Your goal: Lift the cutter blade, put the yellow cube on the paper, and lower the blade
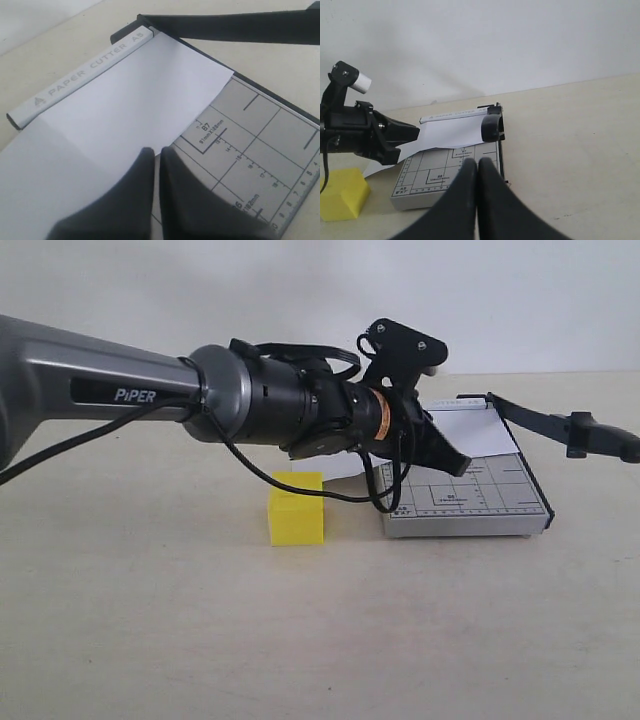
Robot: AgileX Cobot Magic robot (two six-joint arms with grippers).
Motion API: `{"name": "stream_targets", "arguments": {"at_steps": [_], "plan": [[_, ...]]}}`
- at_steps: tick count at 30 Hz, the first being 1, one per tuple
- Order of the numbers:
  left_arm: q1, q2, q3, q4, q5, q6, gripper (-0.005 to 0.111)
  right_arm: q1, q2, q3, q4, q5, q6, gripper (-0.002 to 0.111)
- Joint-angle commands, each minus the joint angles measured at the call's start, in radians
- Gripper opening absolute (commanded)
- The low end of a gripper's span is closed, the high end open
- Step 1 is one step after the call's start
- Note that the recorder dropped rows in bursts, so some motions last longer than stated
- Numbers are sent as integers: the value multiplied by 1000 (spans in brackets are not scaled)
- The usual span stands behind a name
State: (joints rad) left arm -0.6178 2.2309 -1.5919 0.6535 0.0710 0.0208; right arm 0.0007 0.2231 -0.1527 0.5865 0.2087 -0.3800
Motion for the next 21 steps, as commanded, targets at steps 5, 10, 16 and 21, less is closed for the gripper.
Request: {"name": "stream_targets", "arguments": {"at_steps": [5, 10, 16, 21], "plan": [[23, 27, -9, -7, -57, -9, 4, -1, -4, 3, 3, -10, 0, 0], [46, 39, -44, -7, -57, -4, 4, -1, -4, 3, 3, -10, 0, 0], [51, 87, -111, 27, -18, 1, 4, -1, -4, 3, 3, -10, 0, 0], [54, 116, -143, 48, -8, -1, 4, -1, -4, 3, 3, -10, 0, 0]]}}
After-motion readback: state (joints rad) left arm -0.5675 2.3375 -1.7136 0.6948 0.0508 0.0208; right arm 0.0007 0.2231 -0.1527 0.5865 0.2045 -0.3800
